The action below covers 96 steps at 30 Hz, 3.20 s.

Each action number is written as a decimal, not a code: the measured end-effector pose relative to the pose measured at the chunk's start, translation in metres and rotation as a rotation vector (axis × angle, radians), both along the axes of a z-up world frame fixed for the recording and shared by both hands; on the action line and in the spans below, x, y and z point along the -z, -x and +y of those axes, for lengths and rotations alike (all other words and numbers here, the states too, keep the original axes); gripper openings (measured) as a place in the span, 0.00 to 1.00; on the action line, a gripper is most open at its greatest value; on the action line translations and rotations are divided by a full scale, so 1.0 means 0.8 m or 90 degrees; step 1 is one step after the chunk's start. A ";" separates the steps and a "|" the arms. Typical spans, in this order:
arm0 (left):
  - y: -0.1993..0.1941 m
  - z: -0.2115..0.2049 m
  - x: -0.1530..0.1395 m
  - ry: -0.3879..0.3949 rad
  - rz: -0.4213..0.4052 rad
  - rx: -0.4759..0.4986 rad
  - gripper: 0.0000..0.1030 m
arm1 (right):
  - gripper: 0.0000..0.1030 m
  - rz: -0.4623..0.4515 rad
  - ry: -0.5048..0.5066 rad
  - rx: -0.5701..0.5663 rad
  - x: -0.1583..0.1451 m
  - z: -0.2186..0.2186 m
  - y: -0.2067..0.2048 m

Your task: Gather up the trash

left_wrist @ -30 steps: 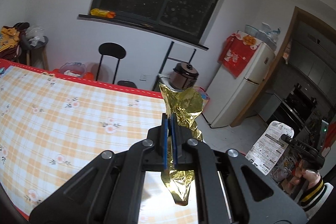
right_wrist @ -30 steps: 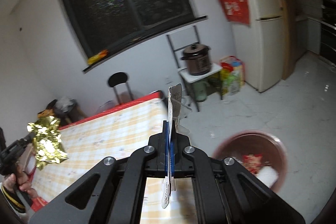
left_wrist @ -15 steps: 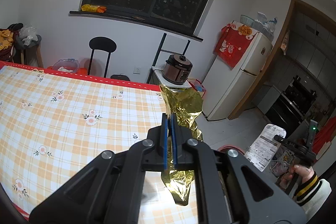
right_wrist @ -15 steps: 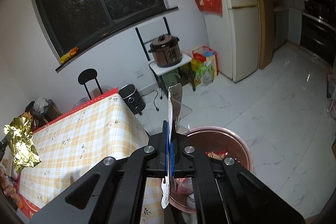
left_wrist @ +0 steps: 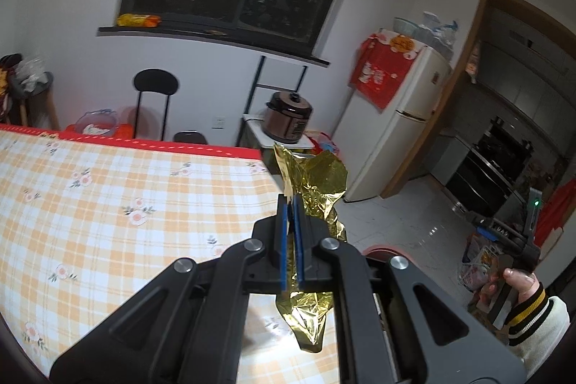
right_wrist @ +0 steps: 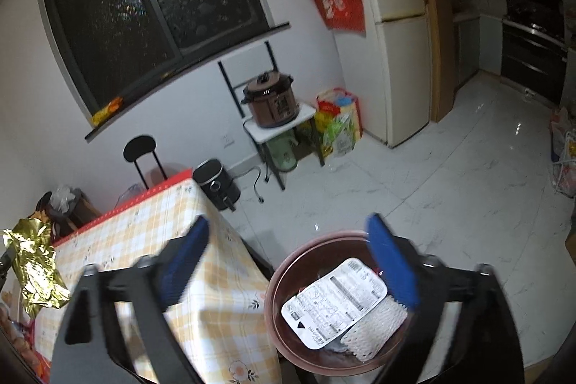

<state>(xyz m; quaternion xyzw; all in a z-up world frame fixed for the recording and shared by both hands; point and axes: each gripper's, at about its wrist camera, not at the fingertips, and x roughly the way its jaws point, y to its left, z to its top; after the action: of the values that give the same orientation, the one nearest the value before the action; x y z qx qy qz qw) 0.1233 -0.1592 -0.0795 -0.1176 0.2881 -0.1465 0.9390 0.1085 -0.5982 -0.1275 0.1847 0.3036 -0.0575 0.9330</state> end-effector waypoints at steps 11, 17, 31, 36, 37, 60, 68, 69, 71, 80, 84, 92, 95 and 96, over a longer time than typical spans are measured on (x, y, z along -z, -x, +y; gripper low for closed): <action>-0.032 -0.096 0.005 0.008 0.002 0.124 0.07 | 0.95 -0.024 0.033 0.028 -0.048 -0.011 0.057; -0.050 -0.174 0.025 0.005 0.021 0.199 0.07 | 0.95 -0.020 0.047 0.058 -0.055 -0.039 0.089; -0.094 -0.365 0.100 -0.030 0.094 0.341 0.08 | 0.95 0.018 0.024 0.143 -0.017 -0.124 0.132; -0.118 -0.409 0.122 -0.063 0.111 0.361 0.56 | 0.95 0.019 0.015 0.135 -0.008 -0.124 0.126; -0.121 -0.410 0.122 -0.070 0.109 0.360 0.56 | 0.95 0.021 0.011 0.132 -0.006 -0.123 0.123; -0.068 -0.105 -0.013 -0.086 -0.046 0.159 0.94 | 0.95 -0.027 0.082 0.033 -0.083 0.066 0.084; -0.031 -0.002 -0.030 -0.107 -0.064 0.107 0.94 | 0.95 -0.029 0.119 0.014 -0.106 0.144 0.094; -0.026 0.007 -0.031 -0.110 -0.066 0.102 0.94 | 0.95 -0.029 0.124 0.012 -0.109 0.152 0.095; -0.017 0.028 -0.034 -0.113 -0.071 0.096 0.94 | 0.95 -0.029 0.132 0.011 -0.112 0.172 0.100; 0.019 0.099 -0.036 -0.108 -0.074 0.091 0.94 | 0.95 -0.026 0.157 0.025 -0.121 0.234 0.128; 0.028 0.114 -0.036 -0.113 -0.075 0.095 0.94 | 0.95 -0.021 0.165 0.037 -0.120 0.251 0.137; 0.042 0.132 -0.042 -0.120 -0.083 0.109 0.94 | 0.95 -0.022 0.166 0.056 -0.121 0.272 0.155; 0.047 0.136 -0.044 -0.122 -0.083 0.115 0.94 | 0.95 -0.025 0.167 0.060 -0.124 0.278 0.158; 0.047 0.136 -0.044 -0.124 -0.083 0.116 0.94 | 0.95 -0.026 0.168 0.061 -0.125 0.280 0.159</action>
<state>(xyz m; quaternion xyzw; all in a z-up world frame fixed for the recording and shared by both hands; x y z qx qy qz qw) 0.0857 -0.0506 -0.0441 0.0102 0.2487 -0.2100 0.9455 -0.0190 -0.3742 -0.0277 0.0760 0.2653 -0.1380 0.9512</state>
